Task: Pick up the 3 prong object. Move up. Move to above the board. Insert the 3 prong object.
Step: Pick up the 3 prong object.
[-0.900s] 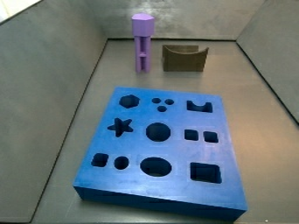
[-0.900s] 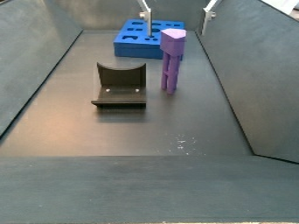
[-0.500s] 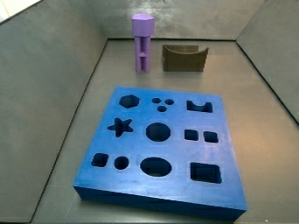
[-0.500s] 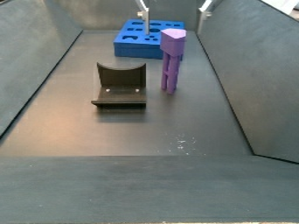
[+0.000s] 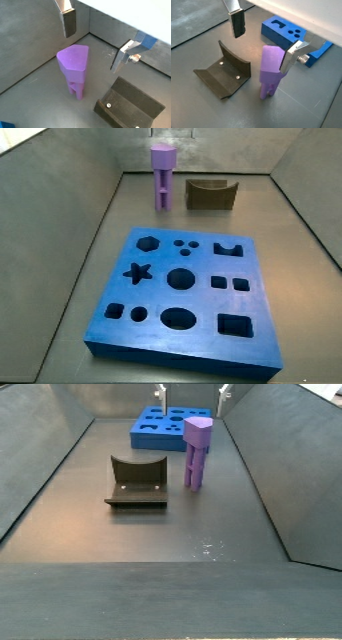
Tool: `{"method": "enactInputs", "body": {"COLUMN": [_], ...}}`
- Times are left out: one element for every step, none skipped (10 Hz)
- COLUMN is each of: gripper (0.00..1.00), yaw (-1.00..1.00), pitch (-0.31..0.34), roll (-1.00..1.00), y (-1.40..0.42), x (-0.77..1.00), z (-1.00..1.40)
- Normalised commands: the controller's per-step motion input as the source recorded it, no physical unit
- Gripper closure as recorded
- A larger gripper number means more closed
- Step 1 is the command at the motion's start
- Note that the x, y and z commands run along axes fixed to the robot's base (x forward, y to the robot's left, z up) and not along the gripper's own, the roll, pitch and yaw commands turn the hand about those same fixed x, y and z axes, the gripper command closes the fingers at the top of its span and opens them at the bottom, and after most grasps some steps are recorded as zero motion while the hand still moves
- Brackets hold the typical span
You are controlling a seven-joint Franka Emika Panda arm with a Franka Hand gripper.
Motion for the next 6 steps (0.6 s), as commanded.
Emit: {"method": "enactInputs", "body": {"gripper": [0.00,0.00,0.00,0.00,0.00,0.00], "yaw": [-0.18,-0.23,-0.19,-0.18,-0.32,-0.33], "pitch": [0.000,0.000,0.004,0.011,0.010,0.000], "roll": [0.05,0.04,0.01,0.01,0.02,0.03], "y": [-0.15,-0.12,-0.03,0.00,0.00,-0.03], "x": [0.01,0.00,-0.13,-0.14,-0.02,-0.02], "z": [-0.19,-0.23,-0.15,-0.11,-0.18,-0.27]}}
